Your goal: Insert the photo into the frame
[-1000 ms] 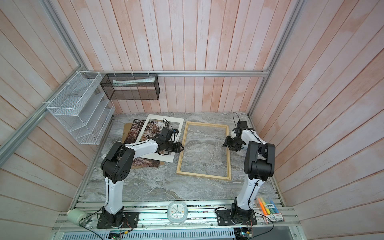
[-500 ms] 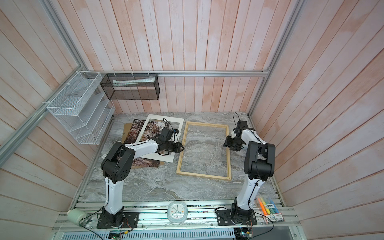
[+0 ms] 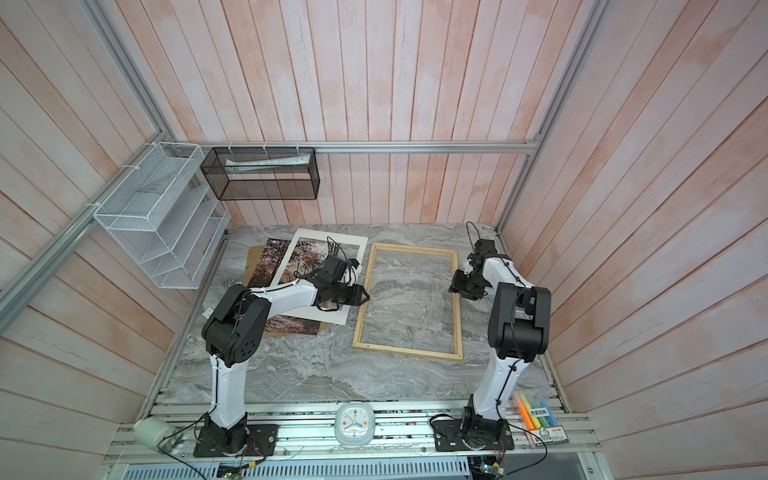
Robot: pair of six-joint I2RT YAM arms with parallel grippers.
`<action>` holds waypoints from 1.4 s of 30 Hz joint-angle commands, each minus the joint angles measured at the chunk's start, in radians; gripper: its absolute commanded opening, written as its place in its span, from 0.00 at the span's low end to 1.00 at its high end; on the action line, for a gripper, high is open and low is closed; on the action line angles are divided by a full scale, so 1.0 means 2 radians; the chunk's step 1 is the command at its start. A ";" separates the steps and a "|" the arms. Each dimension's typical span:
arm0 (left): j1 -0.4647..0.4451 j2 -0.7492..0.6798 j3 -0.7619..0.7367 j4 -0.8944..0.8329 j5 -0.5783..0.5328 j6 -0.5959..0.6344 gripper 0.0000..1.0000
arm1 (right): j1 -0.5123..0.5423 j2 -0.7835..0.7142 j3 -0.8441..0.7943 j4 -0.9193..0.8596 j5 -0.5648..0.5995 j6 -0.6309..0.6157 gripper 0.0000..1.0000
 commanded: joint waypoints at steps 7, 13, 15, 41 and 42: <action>-0.012 -0.002 -0.025 0.031 0.010 -0.012 0.46 | 0.000 -0.020 -0.002 -0.006 0.011 0.012 0.50; -0.029 0.002 -0.027 0.048 0.028 -0.029 0.46 | 0.000 -0.024 -0.005 0.000 0.010 0.014 0.50; -0.036 0.004 -0.023 0.050 0.034 -0.033 0.46 | 0.000 -0.024 -0.003 0.001 0.009 0.015 0.50; 0.118 -0.130 -0.100 -0.042 -0.118 -0.053 0.51 | 0.176 -0.042 -0.043 0.270 -0.185 0.217 0.61; 0.118 -0.127 -0.103 -0.041 -0.119 -0.057 0.51 | 0.193 -0.030 -0.034 0.276 -0.186 0.228 0.61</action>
